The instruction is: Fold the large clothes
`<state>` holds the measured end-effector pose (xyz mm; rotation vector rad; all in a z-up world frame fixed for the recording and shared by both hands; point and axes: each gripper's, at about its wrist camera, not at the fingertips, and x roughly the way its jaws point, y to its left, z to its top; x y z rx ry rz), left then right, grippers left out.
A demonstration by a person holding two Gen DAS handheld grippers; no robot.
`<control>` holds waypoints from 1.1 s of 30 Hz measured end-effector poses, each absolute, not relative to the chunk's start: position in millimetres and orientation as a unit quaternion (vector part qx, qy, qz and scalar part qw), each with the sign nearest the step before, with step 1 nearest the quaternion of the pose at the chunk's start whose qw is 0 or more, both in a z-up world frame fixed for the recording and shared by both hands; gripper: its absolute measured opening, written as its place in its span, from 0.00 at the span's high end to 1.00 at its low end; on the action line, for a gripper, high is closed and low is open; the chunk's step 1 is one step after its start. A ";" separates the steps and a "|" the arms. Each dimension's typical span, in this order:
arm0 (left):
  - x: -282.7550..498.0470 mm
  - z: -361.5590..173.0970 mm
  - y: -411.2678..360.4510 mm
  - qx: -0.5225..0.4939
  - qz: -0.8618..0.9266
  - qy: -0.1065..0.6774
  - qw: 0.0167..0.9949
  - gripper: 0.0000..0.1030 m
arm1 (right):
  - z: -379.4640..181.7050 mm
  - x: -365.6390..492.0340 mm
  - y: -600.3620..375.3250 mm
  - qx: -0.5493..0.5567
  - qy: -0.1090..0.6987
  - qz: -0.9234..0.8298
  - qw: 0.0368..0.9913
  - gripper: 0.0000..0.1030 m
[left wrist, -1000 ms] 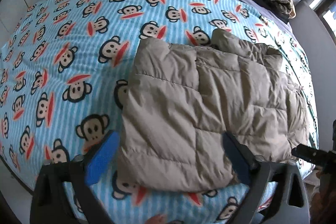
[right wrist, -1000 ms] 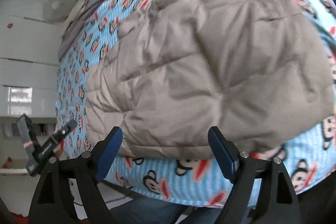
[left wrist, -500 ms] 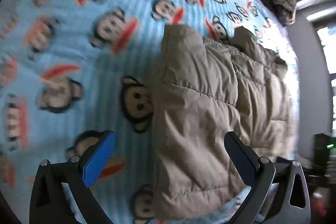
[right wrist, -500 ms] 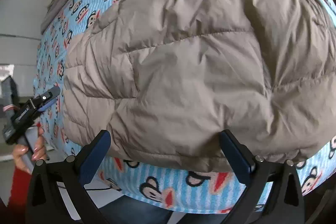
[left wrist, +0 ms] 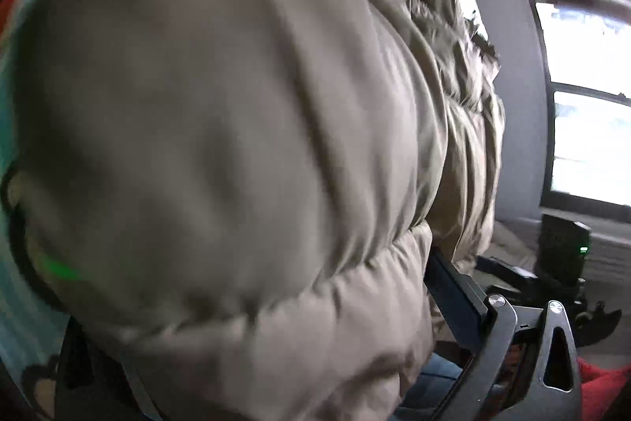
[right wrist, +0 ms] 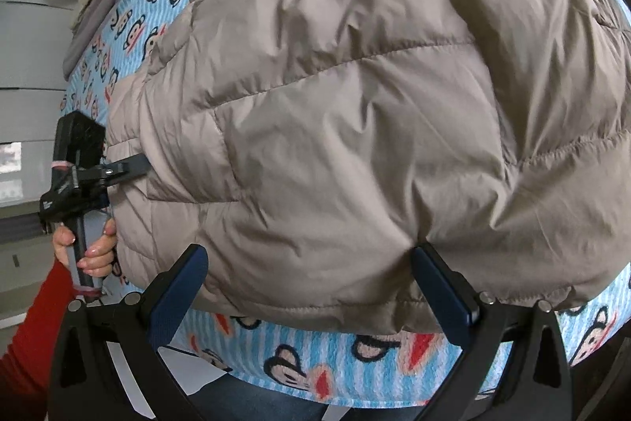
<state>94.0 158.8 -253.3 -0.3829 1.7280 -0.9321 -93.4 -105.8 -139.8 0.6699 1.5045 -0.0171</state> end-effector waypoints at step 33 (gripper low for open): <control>17.0 -60.0 32.4 -0.154 -0.485 0.648 0.568 0.72 | -181.6 12.1 -194.2 0.388 0.566 -0.038 0.726 0.94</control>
